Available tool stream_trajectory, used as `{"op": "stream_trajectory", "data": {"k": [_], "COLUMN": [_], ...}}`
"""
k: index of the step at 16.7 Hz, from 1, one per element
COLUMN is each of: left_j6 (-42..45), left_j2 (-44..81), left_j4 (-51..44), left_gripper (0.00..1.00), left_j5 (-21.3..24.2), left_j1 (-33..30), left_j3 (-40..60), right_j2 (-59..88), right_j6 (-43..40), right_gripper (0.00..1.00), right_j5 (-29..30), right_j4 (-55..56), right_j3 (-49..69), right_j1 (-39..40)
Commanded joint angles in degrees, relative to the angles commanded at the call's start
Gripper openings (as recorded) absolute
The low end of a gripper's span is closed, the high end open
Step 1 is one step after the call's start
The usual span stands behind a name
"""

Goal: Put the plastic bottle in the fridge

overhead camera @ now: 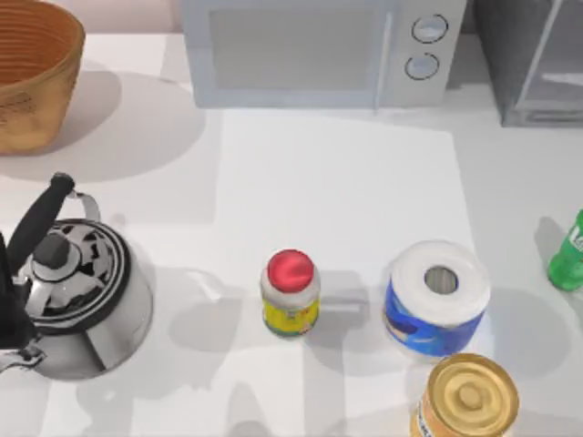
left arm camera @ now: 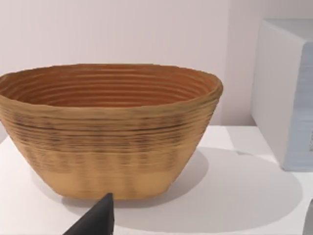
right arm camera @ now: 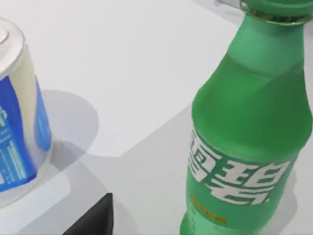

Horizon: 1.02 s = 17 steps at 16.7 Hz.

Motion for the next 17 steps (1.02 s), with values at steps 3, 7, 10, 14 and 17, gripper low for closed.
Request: {"op": "stream_trajectory", "data": {"k": [3, 7, 10, 14, 17], "left_j6": [0.0, 0.0, 0.0, 0.0, 0.0], "left_j2": [0.0, 0.0, 0.0, 0.0, 0.0], "left_j4": [0.0, 0.0, 0.0, 0.0, 0.0], "left_gripper": [1.00, 1.00, 1.00, 1.00, 1.00], "left_j5": [0.0, 0.0, 0.0, 0.0, 0.0], "left_j1": [0.0, 0.0, 0.0, 0.0, 0.0], "left_j3": [0.0, 0.0, 0.0, 0.0, 0.0], "right_j2": [4.3, 4.6, 4.8, 4.8, 5.5], "right_j6": [-2.4, -2.6, -2.1, 2.3, 6.4], "right_gripper": [1.00, 1.00, 1.00, 1.00, 1.00], "right_j5": [-3.6, -3.9, -3.8, -2.2, 0.0], "right_j4": [1.1, 1.2, 1.6, 5.7, 10.4], "right_j3": [0.7, 0.8, 0.7, 0.8, 0.5], "right_j1": [-1.3, -1.4, -1.1, 1.3, 4.1]}}
